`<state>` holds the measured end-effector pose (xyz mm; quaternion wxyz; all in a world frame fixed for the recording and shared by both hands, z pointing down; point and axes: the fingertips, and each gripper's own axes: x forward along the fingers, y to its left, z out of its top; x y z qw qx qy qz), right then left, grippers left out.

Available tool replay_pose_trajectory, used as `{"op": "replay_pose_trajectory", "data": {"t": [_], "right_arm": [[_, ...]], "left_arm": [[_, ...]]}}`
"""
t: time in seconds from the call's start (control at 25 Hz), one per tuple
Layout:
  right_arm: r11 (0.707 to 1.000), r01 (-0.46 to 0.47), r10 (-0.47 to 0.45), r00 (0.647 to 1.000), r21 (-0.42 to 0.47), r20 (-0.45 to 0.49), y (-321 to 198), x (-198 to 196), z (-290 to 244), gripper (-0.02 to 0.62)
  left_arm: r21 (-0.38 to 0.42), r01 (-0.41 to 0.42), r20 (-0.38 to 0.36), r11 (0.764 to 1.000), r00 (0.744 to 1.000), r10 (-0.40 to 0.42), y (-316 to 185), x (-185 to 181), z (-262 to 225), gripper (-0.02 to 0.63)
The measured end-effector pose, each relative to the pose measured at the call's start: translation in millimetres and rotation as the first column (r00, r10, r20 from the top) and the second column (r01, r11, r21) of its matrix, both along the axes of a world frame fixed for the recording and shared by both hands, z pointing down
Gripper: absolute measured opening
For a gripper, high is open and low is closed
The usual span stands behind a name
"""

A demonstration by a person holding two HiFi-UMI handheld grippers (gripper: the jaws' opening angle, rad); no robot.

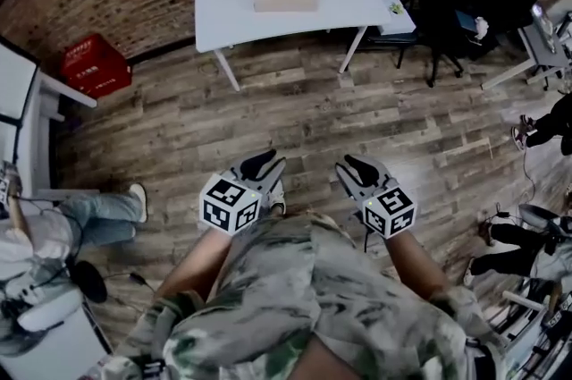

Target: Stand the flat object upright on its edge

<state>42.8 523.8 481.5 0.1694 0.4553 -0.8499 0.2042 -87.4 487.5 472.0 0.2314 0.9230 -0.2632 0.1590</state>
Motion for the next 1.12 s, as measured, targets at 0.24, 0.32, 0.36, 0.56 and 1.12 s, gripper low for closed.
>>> {"op": "replay_pose_trajectory", "data": {"t": [0.24,0.32,0.36,0.56,1.12], "right_arm": [[0.999,-0.051,0.051,0.999,0.001,-0.011,-77.4,-18.3,-5.0,0.121],[0.998,-0.066,0.066,0.998,0.002,0.002,-102.6,-23.5,-6.9,0.120],[0.997,-0.075,0.075,0.997,0.001,0.011,-113.8,-25.3,-7.7,0.120],[0.995,-0.099,0.100,0.994,-0.032,0.037,-153.3,-27.0,-4.8,0.120],[0.997,-0.054,0.059,0.995,-0.064,0.082,-335.7,25.0,11.1,0.120]], "left_arm": [[0.001,-0.027,-0.009,1.000,1.000,0.027,-80.9,-24.7,-1.8,0.104],[-0.001,-0.034,-0.004,0.999,0.999,0.034,-105.5,-31.0,0.8,0.104],[-0.002,-0.036,-0.001,0.999,0.999,0.036,-116.2,-33.1,1.4,0.104],[-0.018,-0.018,-0.012,1.000,1.000,0.018,-154.5,-41.1,7.0,0.104],[-0.041,0.093,0.029,0.995,0.995,-0.092,-317.2,-18.2,11.6,0.104]]}}
